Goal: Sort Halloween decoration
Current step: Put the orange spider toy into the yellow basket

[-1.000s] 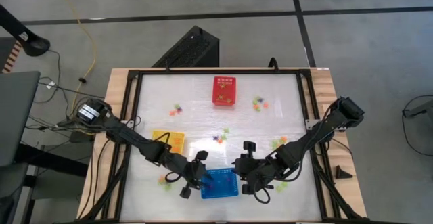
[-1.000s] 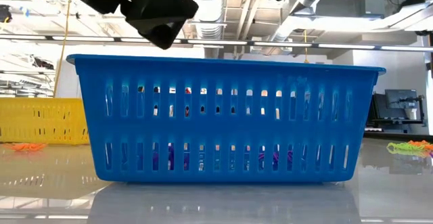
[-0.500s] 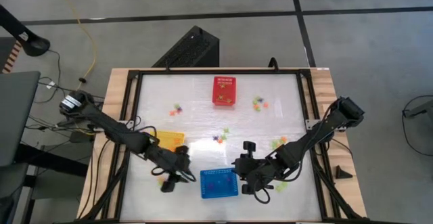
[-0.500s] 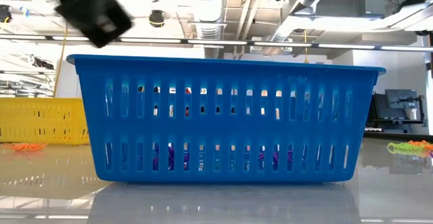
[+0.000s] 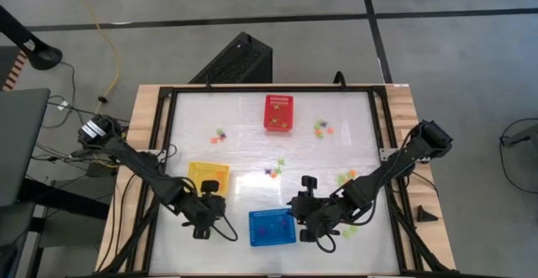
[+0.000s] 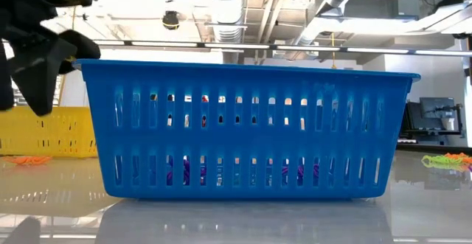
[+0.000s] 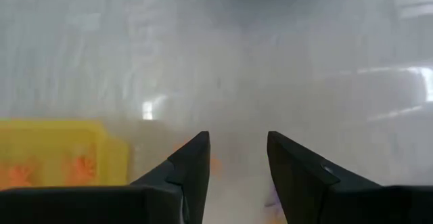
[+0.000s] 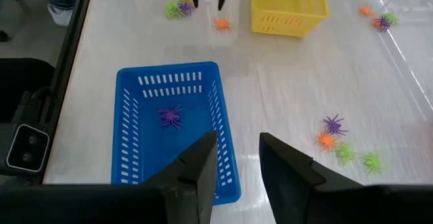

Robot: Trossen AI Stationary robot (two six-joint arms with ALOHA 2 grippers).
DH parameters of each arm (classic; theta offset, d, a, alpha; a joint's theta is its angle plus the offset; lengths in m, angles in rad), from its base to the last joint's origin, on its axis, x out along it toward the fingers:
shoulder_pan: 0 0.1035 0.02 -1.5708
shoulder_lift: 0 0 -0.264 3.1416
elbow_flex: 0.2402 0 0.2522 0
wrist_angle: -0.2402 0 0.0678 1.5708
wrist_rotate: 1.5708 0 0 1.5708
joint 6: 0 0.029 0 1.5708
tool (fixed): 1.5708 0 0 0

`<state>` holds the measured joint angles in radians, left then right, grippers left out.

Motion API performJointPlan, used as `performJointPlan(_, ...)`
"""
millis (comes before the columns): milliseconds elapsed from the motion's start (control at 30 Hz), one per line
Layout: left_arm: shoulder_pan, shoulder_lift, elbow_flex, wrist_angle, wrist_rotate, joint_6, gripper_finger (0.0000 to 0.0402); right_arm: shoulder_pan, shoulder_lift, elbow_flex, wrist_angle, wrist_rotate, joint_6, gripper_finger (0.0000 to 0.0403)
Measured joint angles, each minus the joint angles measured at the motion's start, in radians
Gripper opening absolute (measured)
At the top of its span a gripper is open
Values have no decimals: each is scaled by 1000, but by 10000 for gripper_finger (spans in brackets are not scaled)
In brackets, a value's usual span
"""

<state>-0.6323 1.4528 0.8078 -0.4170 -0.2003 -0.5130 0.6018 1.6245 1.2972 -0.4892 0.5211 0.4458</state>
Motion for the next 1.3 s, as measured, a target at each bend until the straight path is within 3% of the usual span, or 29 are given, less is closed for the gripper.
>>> performJointPlan(433,1,164,4,-15,-4,4,137,0,0,0,-1,0,0,141)
performJointPlan(733,3,174,3,-17,-2,5,133,0,0,0,0,0,0,141)
performJointPlan(833,5,173,3,-18,0,5,107,0,0,0,0,0,0,141)
performJointPlan(1033,6,175,2,-17,-3,26,12,0,0,0,0,0,0,141)
performJointPlan(1300,6,152,51,-34,11,86,0,0,0,0,-1,0,0,141)
